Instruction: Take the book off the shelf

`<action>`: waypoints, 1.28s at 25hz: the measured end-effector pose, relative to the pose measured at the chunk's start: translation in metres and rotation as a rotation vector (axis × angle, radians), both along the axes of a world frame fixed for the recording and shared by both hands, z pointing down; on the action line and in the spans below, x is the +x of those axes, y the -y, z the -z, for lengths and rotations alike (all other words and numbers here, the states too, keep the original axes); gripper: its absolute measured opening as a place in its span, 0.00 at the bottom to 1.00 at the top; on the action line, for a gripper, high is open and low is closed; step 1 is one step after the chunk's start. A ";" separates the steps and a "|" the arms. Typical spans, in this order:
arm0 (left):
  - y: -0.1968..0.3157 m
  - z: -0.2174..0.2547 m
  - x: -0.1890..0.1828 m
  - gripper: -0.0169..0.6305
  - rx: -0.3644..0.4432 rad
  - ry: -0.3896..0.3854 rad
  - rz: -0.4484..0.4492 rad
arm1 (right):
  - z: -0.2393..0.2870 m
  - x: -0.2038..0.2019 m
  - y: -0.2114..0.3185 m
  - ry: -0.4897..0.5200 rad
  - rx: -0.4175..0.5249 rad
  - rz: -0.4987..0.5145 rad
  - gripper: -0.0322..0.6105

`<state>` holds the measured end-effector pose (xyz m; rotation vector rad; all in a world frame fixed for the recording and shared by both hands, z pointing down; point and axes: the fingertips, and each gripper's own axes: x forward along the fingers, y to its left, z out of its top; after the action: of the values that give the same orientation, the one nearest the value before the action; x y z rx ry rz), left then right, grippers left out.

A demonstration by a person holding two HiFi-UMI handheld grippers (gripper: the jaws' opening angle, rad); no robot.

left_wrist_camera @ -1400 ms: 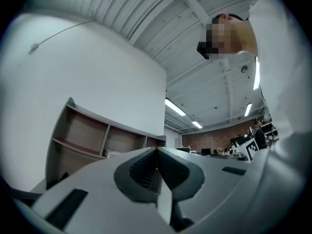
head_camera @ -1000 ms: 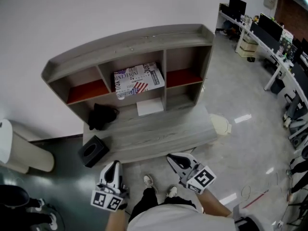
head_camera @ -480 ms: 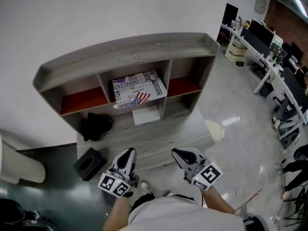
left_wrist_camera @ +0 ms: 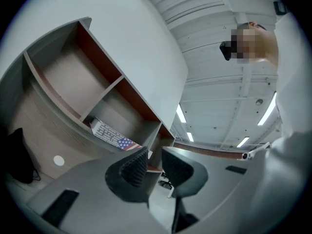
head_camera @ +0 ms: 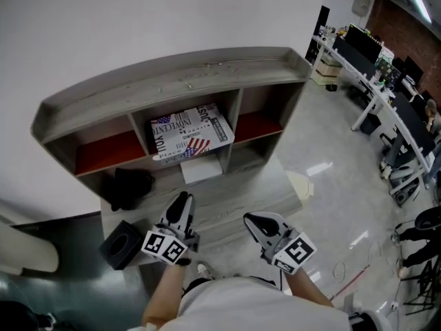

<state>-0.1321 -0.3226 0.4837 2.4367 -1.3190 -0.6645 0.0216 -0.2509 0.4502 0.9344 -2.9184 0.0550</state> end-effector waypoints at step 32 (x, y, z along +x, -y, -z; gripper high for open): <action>0.179 -0.024 -0.002 0.55 -0.209 -0.709 -0.002 | 0.007 0.082 -0.004 0.075 -0.005 -0.337 0.09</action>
<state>-0.1343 -0.5017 0.5078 1.7729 -1.0192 -1.1778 0.1031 -0.2470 0.4433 1.4413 -2.7885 0.1192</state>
